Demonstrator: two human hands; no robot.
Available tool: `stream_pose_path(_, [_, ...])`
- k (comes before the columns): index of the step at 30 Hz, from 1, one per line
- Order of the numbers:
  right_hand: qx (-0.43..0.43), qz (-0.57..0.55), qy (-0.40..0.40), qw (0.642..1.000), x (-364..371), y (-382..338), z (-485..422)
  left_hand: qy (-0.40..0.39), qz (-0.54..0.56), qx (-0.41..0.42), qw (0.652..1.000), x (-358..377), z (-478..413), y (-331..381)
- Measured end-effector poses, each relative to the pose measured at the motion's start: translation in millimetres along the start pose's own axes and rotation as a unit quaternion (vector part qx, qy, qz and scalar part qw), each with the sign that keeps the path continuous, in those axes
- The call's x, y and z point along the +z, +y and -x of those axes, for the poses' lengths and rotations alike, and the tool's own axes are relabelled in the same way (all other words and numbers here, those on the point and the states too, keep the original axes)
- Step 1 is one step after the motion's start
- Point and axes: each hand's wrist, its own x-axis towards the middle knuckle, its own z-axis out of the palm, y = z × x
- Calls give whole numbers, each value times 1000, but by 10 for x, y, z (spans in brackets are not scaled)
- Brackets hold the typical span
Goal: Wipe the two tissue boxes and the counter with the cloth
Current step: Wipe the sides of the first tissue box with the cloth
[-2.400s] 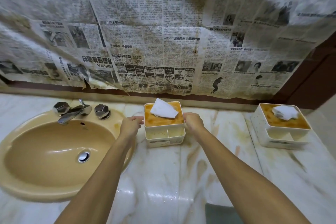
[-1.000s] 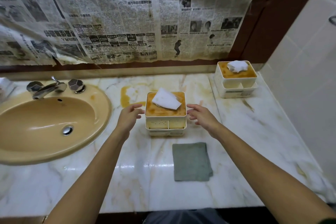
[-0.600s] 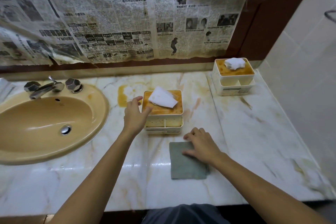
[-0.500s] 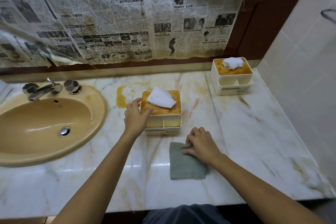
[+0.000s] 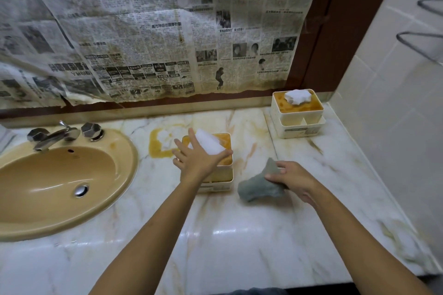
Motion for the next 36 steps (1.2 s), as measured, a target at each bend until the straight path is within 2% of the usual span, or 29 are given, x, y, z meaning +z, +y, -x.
stream_pose_path(6, [-7,-177,73,982,23,-74,22,21,-51,31,998,188,34,187])
stream_pose_path(11, [-32,-123,115,985,92,-41,4,37,-110,39,992,220,13,155])
stream_pose_path(18, [7,-202,96,975,121,32,58,7,-132,88,987,38,-94,40])
stream_pose_path(22, [21,-278,59,959,185,62,90,-24,-168,151,974,-141,-166,-99])
stream_pose_path(27, [13,-307,45,951,443,131,83,-43,-124,226,965,-289,-248,-307])
stream_pose_path(29, [3,-340,62,938,556,177,51,-23,-76,207,975,-296,-261,-390])
stream_pose_path(32, [10,-391,65,918,723,216,10,14,-5,134,991,-266,-230,-548])
stream_pose_path(36, [14,-440,62,896,959,236,-3,18,-23,123,992,-177,-116,-745])
